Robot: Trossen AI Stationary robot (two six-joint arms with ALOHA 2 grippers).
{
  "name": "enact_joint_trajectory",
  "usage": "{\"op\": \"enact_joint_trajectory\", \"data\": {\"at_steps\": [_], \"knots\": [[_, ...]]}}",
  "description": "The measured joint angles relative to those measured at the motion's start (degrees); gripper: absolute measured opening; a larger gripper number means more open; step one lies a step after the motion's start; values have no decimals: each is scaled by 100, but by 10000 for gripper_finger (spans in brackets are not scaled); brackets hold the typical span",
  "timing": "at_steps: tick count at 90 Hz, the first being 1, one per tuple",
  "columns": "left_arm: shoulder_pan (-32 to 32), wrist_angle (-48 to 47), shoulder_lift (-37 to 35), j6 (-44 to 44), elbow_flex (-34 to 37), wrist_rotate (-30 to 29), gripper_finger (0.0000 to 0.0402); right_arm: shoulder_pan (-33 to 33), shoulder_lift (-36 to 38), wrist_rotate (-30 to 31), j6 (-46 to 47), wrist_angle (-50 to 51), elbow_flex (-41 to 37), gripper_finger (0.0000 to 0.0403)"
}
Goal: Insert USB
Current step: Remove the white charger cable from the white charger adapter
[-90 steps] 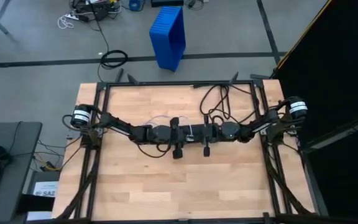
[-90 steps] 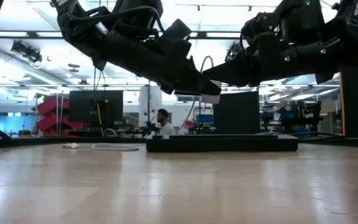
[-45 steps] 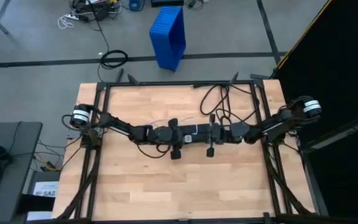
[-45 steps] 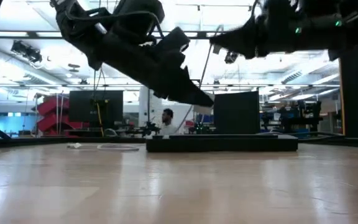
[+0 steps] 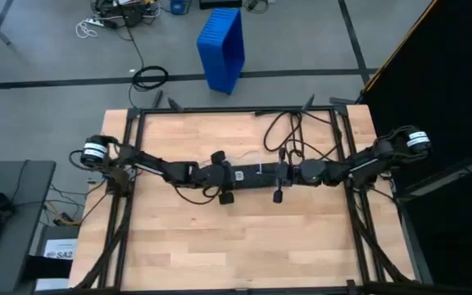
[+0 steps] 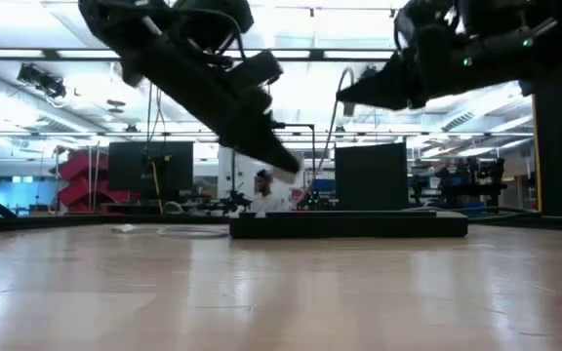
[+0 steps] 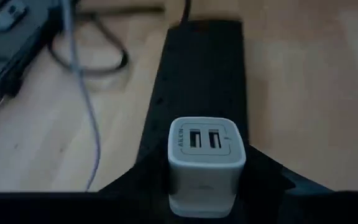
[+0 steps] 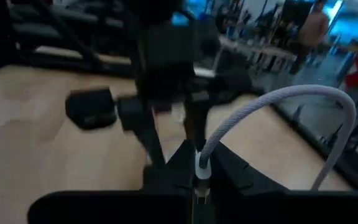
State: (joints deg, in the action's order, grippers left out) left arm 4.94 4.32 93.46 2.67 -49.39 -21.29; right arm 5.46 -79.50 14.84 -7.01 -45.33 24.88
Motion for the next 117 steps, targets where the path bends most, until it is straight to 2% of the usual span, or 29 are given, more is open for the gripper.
{"op": "enact_joint_trajectory", "data": {"at_steps": [13, 31, 43, 54, 70, 80, 96, 107, 117], "knots": [[242, -1618, -491, 1033, 0, -561, 127, -150, 0, -326, 141, 23, 0, 0], [526, -3572, -675, 3017, 0, -480, 127, -152, -2, -456, 232, 9, 0, 0], [529, -4141, -529, 3785, 2, -365, 127, -152, -2, -456, 237, 8, 0, 0], [501, -4063, -479, 3790, 2, -383, 135, -139, -2, -453, 243, 5, 0, 0], [491, -3951, -464, 3784, 2, -373, 234, -139, -2, -454, 243, 6, 0, 0], [493, -3964, -464, 3794, 2, -339, 277, -139, -4, -454, 243, 14, 0, 0], [493, -3789, -464, 3328, 2, -303, 295, -136, -4, -547, 241, 17, 0, 0], [493, -2815, -464, 2509, 2, -305, 288, -134, -4, -711, 282, -198, 0, 0], [493, -1099, -464, 1287, 2, -298, 282, -106, -4, -1068, 363, -669, 0, 0]]}}
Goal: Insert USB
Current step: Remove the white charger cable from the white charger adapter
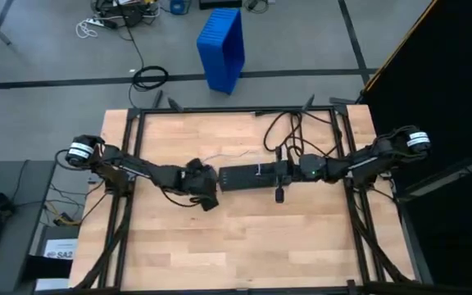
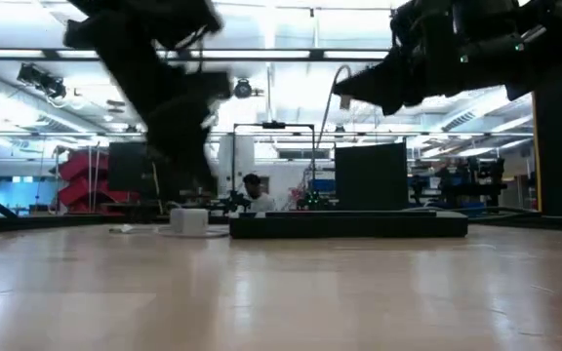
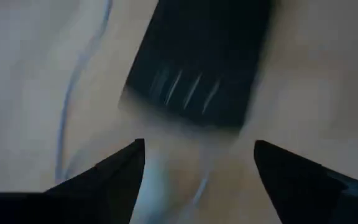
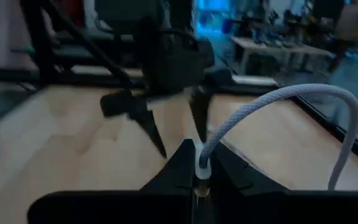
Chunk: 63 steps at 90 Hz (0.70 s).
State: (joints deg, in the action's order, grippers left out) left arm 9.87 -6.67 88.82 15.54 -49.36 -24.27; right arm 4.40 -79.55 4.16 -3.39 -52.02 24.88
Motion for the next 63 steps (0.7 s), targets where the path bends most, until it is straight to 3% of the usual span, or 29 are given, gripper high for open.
{"op": "enact_joint_trajectory", "data": {"at_steps": [15, 27, 37, 50, 63], "knots": [[0, 2019, 0, -1153, -2, 216, 278, 122, 0, -390, -8, -242, 2, 0], [4, 2329, 0, -1255, -2, 63, 278, 122, -2, -719, -3, 146, 1, 0], [-2, 2388, 40, -1470, -2, -444, 278, 89, -2, -877, 72, 407, 0, 0], [37, 3004, 389, -2647, -2, -958, 278, 23, -168, -1027, 228, 231, 2, 0], [39, 3950, 1016, -3997, -2, -1304, 278, -93, -909, -1346, 443, -331, 276, 0]]}}
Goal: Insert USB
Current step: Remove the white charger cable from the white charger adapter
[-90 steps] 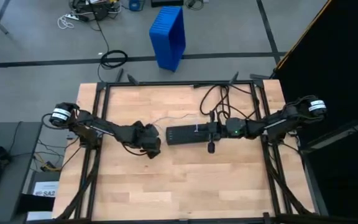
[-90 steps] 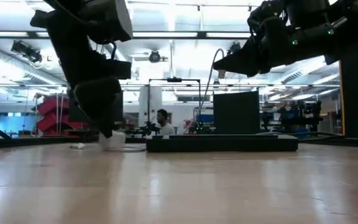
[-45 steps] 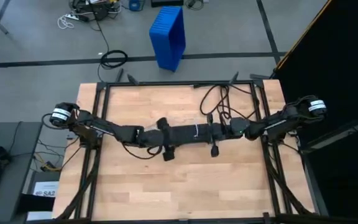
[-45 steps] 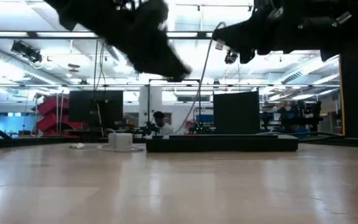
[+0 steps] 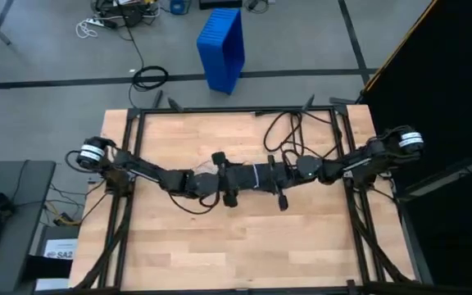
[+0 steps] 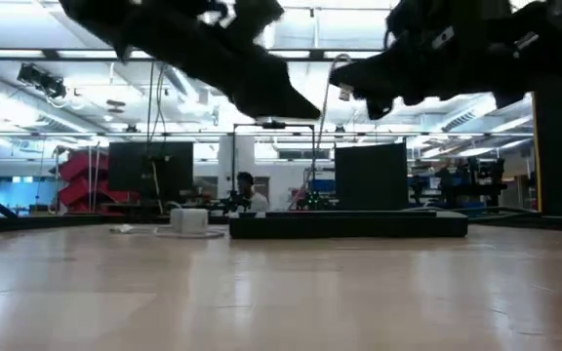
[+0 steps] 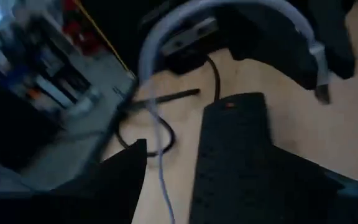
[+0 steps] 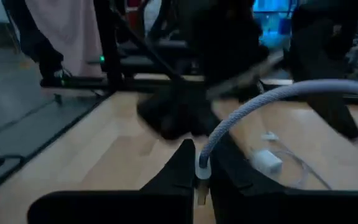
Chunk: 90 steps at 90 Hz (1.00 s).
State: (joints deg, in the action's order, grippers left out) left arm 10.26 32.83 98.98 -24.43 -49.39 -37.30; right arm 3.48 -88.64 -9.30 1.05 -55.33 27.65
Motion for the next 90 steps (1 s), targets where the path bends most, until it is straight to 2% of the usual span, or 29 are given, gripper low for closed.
{"op": "enact_joint_trajectory", "data": {"at_steps": [10, 16, 33, 45, 60, 73, 90], "knots": [[0, 507, 304, -558, 1, -268, 278, -88, -633, -168, 91, 27, 345, 0], [25, 482, 346, -715, -1, -464, 278, -140, -930, -289, 106, 5, 508, 0], [214, 533, 356, -986, 2, -1485, 278, -286, -1272, -513, 296, -10, 707, 0], [372, 551, 347, -1325, -2, -1579, 267, -314, -1225, -573, 347, -26, 705, 0], [504, 794, 346, -1693, -4, -1625, 233, -285, -1204, -553, 349, -40, 705, 0], [551, 819, 346, -1762, -4, -1626, 173, -285, -1202, -551, 391, -35, 703, 0], [551, 818, 346, -1883, -4, -1630, 33, -295, -1200, -551, 408, -32, 701, 0]]}}
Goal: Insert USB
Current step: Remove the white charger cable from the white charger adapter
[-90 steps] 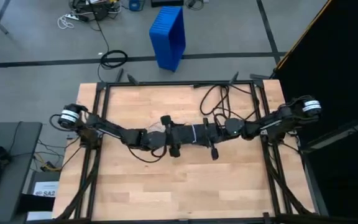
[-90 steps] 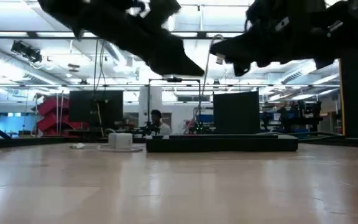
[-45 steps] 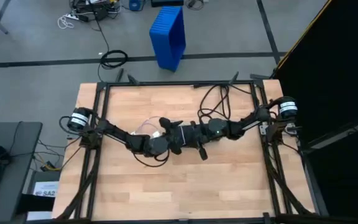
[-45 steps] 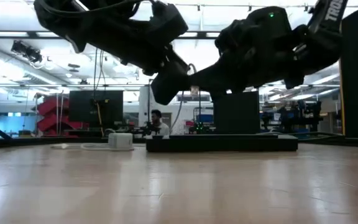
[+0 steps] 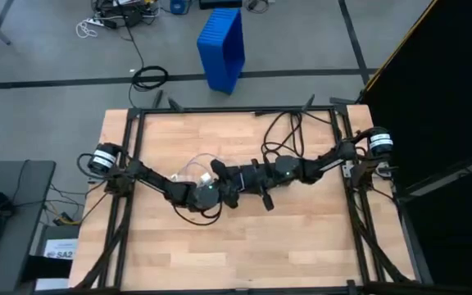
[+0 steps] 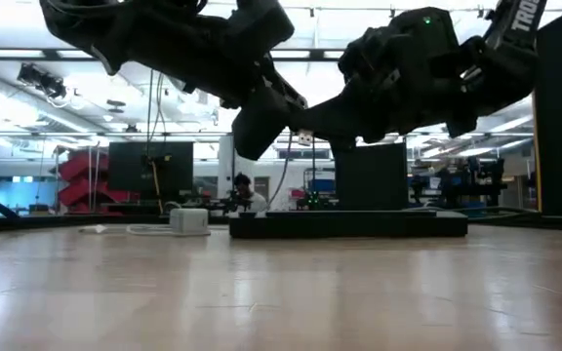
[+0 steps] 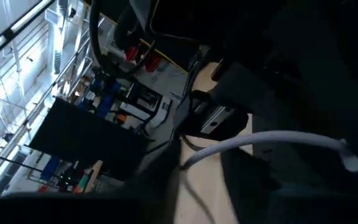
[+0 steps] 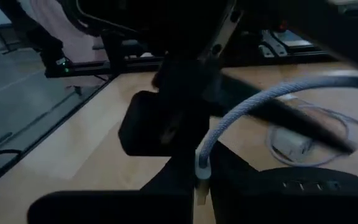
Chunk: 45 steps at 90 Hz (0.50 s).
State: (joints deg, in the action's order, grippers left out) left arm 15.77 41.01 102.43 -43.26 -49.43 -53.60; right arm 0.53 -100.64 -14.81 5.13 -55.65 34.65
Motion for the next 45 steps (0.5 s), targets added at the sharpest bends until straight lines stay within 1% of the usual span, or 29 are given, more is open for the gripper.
{"op": "enact_joint_trajectory", "data": {"at_steps": [3, 6, 17, 25, 37, 45], "knots": [[0, 0, 0, 6, 0, 2, 17, 1, 1, 0, 0, -1, 0, 0], [2, 1, 0, 13, 0, 4, 11, -1, 4, 0, 0, -1, 0, 0], [4, 35, 0, 8, 0, -10, 3, -1, 7, 2, -4, -2, 0, 1], [38, 23, -4, -16, 0, -236, 2, -4, 7, 14, -86, -8, 0, 11], [140, 34, -16, -251, 0, -632, 1, 27, 7, 18, -220, -101, -2, 45], [207, 27, -17, -478, 0, -1077, 1, 73, 7, 11, -248, -176, -4, 75]]}}
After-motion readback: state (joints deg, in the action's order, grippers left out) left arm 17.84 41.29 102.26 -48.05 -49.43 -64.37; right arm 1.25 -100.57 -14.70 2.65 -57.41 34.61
